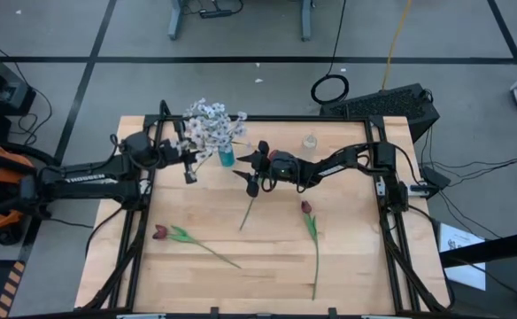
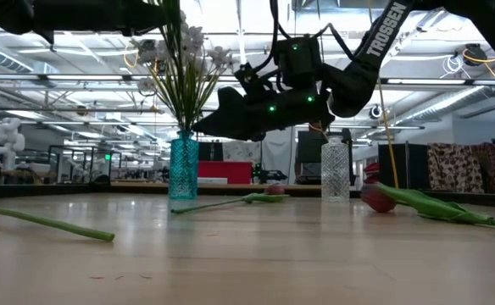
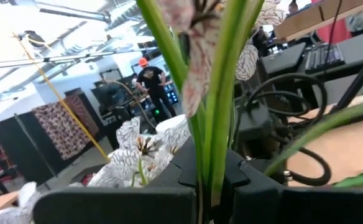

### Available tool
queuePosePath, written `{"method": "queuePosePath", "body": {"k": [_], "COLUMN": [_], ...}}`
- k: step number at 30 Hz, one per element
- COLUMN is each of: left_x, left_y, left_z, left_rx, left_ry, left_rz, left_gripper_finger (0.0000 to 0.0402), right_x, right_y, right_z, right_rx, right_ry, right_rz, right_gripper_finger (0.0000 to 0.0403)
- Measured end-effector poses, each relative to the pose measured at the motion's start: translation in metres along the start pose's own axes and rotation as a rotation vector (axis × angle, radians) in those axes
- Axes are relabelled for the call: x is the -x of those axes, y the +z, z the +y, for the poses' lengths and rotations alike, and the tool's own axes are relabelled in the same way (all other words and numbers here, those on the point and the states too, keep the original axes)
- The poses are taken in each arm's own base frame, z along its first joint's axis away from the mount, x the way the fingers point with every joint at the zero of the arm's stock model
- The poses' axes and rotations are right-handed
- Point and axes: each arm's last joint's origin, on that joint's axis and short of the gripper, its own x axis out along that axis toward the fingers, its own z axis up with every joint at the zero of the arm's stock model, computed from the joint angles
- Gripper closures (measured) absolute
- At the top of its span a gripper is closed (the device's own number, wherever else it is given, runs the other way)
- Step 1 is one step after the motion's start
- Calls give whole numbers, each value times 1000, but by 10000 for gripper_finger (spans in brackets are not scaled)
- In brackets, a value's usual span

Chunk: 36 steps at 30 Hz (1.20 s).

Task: Sort flowers into vase by color
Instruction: Put the white flowers into the blue vase

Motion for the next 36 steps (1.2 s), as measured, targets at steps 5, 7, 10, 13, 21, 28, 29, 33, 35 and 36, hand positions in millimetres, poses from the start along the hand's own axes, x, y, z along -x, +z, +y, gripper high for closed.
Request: {"method": "queuePosePath", "body": {"k": [5, 7, 10, 13, 21, 28, 29, 33, 35, 36], "left_x": [1, 1, 1, 1, 2, 1, 0, -3, -5, -5], "left_y": [-3, -4, -4, -5, -7, -10, -11, -15, -16, -17], "left_z": [4, 5, 7, 8, 9, 9, 9, 9, 8, 8], "left_rx": [25, 46, 69, 81, 141, 174, 180, 184, 186, 186], "left_ry": [24, 31, 39, 45, 50, 84, 89, 87, 91, 93], "left_rz": [23, 26, 29, 35, 54, 78, 85, 106, 117, 122], "left_gripper_finger": [389, 389, 389, 389, 389, 389, 389, 389, 389, 389], "right_x": [0, 0, 0, 0, 0, 0, 0, 0, 0, 0], "right_y": [-1, -1, -1, -1, -2, -2, -2, -2, -2, -2], "right_z": [0, 0, 0, 0, 0, 0, 0, 0, 0, 0], "right_rx": [1, 1, 1, 5, 5, 5, 5, 5, 2, 2], "right_ry": [1, 1, 1, 1, 1, 1, 1, 1, 1, 1], "right_rz": [14, 13, 14, 14, 20, 21, 21, 22, 22, 22], "right_gripper_finger": [193, 193, 193, 193, 193, 193, 193, 193, 193, 193]}}
